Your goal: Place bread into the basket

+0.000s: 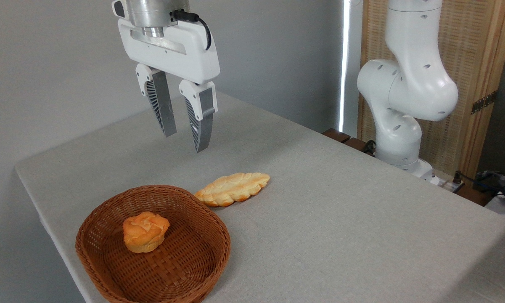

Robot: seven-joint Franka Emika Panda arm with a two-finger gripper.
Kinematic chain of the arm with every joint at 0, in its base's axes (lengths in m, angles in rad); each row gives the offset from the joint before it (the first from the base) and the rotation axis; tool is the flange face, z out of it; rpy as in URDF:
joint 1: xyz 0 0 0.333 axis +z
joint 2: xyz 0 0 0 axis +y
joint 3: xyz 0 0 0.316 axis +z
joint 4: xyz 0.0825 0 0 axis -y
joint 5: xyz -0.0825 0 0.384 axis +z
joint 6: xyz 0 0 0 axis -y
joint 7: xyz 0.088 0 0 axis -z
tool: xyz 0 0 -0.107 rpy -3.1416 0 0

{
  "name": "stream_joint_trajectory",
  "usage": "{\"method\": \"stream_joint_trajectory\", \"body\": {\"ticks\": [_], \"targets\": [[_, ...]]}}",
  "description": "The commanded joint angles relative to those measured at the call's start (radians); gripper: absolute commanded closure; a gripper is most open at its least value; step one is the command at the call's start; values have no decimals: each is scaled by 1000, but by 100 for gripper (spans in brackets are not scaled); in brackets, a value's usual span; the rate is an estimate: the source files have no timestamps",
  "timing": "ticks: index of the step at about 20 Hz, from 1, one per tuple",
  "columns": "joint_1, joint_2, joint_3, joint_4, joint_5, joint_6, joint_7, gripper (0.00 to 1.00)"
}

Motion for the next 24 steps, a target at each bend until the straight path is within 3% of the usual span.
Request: {"method": "stream_joint_trajectory", "body": {"ticks": [1, 18, 24], "targets": [[1, 4, 10, 24, -23, -33, -8, 0], [1, 4, 10, 21, -23, -32, -8, 0], [1, -36, -2, -40, -23, -19, -6, 0]]}}
